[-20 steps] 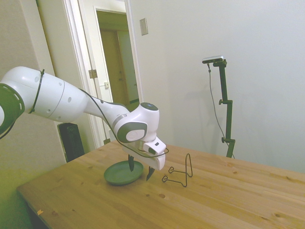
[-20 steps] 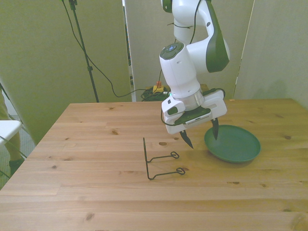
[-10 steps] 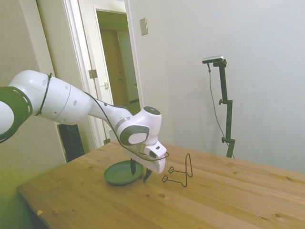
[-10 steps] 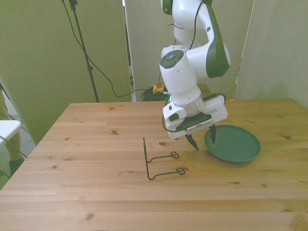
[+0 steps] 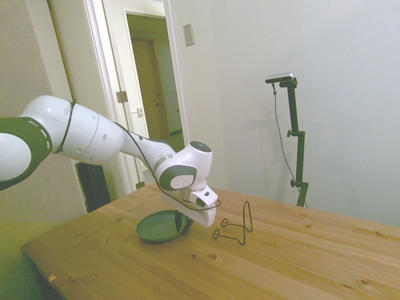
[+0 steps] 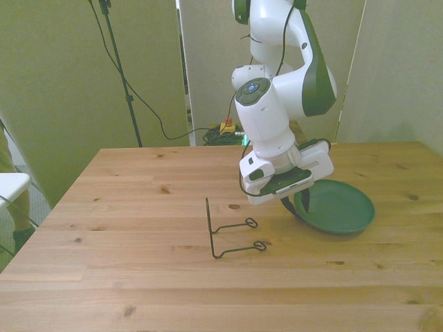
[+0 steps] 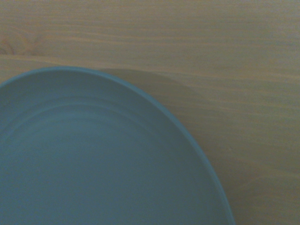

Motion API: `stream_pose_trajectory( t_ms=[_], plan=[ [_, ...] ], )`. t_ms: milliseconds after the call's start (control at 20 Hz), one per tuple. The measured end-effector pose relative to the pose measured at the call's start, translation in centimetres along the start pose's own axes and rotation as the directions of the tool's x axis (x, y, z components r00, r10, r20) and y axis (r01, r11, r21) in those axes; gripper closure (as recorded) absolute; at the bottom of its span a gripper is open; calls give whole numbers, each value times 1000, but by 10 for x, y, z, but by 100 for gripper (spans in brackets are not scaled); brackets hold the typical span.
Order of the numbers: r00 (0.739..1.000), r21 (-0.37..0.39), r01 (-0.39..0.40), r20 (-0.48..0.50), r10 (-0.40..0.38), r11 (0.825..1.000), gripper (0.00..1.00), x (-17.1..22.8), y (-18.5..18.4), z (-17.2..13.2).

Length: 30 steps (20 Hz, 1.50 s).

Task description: Load the plate

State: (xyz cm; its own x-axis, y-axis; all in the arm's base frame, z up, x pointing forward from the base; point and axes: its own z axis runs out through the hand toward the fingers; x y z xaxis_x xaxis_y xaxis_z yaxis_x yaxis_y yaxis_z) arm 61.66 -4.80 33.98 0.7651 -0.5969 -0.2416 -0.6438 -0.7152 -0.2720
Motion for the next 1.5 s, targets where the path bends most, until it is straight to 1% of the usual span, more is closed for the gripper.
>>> stream_pose_trajectory(
  t_ms=[300, 450, 550, 800, 950, 1100, 1250, 1400, 1500],
  plan=[
    [1000, -3, 5, 8, -5, 1000, 100, -1, -4, -1],
    [1000, -27, 16, -3, -16, 1000, 100, -6, -11, -2],
    [1000, -47, 22, -21, -23, 999, 100, -14, -19, -8],
    [995, -81, 38, -84, -45, 996, 100, -48, -27, -42],
    [988, -90, 43, -147, -56, 995, 100, -75, -25, -78],
    [970, -102, 30, -237, -54, 994, 100, -106, -18, -121],
    [942, -118, -7, -333, -32, 993, 100, -125, -9, -157],
    [908, -155, -60, -418, -11, 986, 100, -130, 3, -179],
    [877, -181, -95, -480, -3, 979, 100, -129, 8, -190]
  ],
)
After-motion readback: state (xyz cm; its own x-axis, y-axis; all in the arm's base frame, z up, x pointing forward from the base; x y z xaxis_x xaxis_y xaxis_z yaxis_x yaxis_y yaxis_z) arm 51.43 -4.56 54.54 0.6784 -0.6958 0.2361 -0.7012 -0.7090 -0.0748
